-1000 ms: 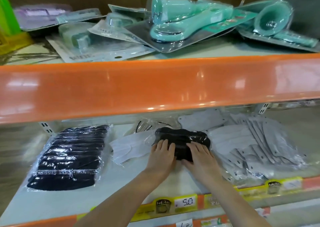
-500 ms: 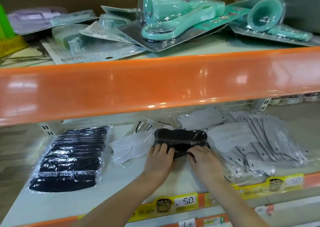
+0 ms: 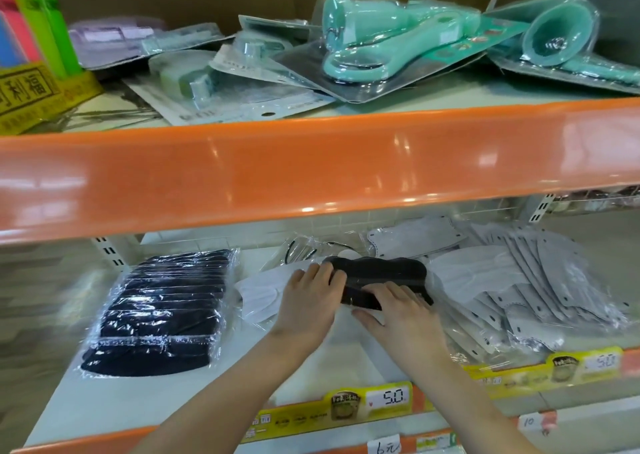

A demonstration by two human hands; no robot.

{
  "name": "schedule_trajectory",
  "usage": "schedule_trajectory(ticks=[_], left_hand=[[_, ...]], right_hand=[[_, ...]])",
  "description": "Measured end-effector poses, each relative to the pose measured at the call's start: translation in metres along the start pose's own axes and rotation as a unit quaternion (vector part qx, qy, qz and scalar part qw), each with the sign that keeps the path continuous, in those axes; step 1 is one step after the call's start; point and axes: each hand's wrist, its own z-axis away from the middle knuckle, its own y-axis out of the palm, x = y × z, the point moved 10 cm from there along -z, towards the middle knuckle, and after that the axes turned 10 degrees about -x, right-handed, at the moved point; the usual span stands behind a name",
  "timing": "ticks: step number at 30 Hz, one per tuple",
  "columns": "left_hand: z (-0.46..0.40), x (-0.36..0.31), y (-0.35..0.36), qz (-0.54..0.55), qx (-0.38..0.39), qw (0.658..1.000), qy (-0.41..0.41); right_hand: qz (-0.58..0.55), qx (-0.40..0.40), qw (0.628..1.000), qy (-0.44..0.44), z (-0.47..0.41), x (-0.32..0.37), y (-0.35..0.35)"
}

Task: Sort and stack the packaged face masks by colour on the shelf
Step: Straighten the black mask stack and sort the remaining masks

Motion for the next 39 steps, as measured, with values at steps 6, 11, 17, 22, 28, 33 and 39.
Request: schedule_trajectory(ticks=[6, 11, 17, 22, 28, 33, 39], left_hand=[[0.018, 0.049, -0.028, -0.029, -0.027, 0.999, -0.022], [0.051, 0.084, -0.04, -0.063, -0.026, 0.997, -0.039], [0.077, 0.13, -0.064, -0.045, -0.078, 0.995, -0.048], [0.106, 0.178, -0.09, -0.04, -0.091, 0.993, -0.07], [0.149, 0.216, -0.111, -0.041, -0.112, 0.991, -0.067], [0.179, 0.234, -0.11, -0.035, -0.095, 0.993, -0.067], [0.213, 0.24, -0.088, 0.012, -0.022, 0.996, -0.087]], right_hand=[[-0.047, -0.024, 0.999, -0.004, -0.006, 0.025, 0.001], [-0.077, -0.009, 0.997, -0.016, -0.012, 0.059, 0.013], [-0.149, -0.012, 0.988, -0.048, -0.027, 0.118, 0.026], [-0.171, -0.031, 0.977, -0.122, -0.03, 0.178, 0.031], [-0.187, -0.011, 0.967, -0.173, -0.007, 0.229, 0.054], [-0.194, 0.044, 0.968, -0.152, 0.015, 0.248, 0.079], [-0.152, 0.102, 0.973, -0.139, 0.037, 0.257, 0.095]])
